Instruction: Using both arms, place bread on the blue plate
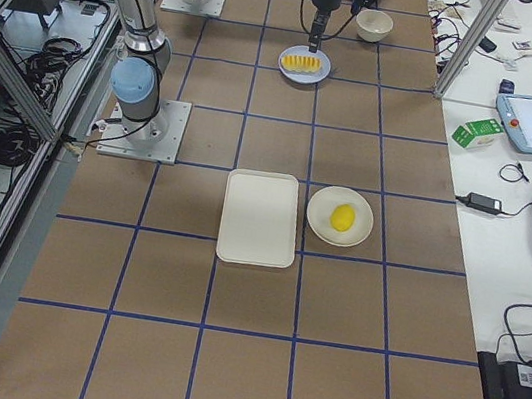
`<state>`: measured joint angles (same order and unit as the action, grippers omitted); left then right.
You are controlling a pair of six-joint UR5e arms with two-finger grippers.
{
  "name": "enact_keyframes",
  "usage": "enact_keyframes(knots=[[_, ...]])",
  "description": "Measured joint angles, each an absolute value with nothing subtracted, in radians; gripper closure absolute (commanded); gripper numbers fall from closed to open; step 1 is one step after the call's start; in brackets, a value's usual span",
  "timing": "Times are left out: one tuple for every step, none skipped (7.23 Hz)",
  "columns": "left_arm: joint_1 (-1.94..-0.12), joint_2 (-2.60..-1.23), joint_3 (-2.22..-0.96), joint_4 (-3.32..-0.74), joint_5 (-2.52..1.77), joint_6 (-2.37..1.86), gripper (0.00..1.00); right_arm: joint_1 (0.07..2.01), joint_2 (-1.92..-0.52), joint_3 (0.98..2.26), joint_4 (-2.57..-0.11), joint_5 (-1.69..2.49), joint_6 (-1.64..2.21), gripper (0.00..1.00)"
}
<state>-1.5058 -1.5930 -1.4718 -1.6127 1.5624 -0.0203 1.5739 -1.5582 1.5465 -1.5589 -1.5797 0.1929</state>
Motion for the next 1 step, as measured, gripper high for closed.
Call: enact_keyframes(knots=[[-1.511, -1.596, -1.471, -1.604, 1.571, -0.021, 0.00, 1.575, -1.558, 1.547, -1.558, -1.579, 0.192, 0.00]])
